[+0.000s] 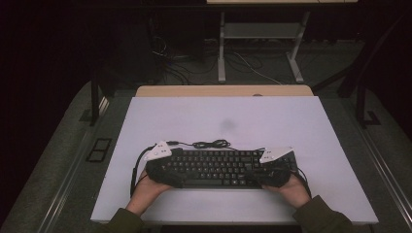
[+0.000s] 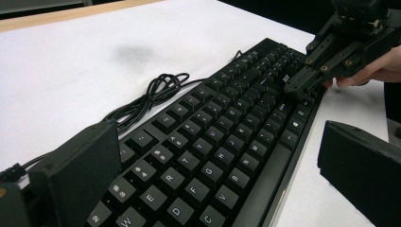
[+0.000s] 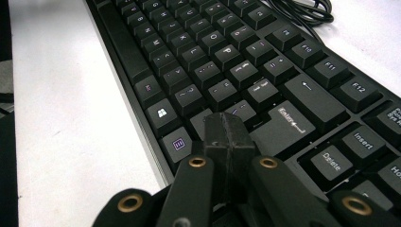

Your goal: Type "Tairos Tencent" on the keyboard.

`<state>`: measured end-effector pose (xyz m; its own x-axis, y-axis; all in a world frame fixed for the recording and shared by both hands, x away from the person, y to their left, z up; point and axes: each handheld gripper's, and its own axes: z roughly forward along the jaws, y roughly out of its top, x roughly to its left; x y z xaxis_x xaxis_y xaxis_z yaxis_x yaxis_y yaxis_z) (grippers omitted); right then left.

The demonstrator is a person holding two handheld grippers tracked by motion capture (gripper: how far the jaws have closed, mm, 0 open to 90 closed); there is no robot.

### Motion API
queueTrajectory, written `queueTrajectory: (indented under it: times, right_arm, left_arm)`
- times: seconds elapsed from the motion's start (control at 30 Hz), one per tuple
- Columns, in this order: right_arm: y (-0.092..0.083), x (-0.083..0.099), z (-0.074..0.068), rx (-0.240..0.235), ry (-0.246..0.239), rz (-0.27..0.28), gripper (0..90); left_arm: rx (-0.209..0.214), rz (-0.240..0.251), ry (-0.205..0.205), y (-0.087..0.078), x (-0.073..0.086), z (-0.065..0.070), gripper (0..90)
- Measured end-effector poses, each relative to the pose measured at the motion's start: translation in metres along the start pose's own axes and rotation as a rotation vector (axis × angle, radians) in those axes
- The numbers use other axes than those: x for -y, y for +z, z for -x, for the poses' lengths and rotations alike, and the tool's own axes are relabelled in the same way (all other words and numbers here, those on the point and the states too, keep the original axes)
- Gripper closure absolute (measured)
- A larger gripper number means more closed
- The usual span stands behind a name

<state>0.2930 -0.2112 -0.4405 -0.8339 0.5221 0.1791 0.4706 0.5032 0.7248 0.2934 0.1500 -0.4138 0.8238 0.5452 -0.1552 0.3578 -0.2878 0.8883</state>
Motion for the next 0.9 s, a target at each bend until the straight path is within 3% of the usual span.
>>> queueTrajectory:
  times: [0.73,0.9]
  right_arm:
    - [0.001,0.0,0.0,-0.005,0.002,0.003,89.2]
    - [0.001,0.0,0.0,-0.007,0.003,0.004,89.2]
  left_arm:
    - [0.009,-0.009,0.033,0.021,-0.025,-0.009,0.5]
    - [-0.003,-0.001,0.04,0.027,-0.023,-0.007,11.5]
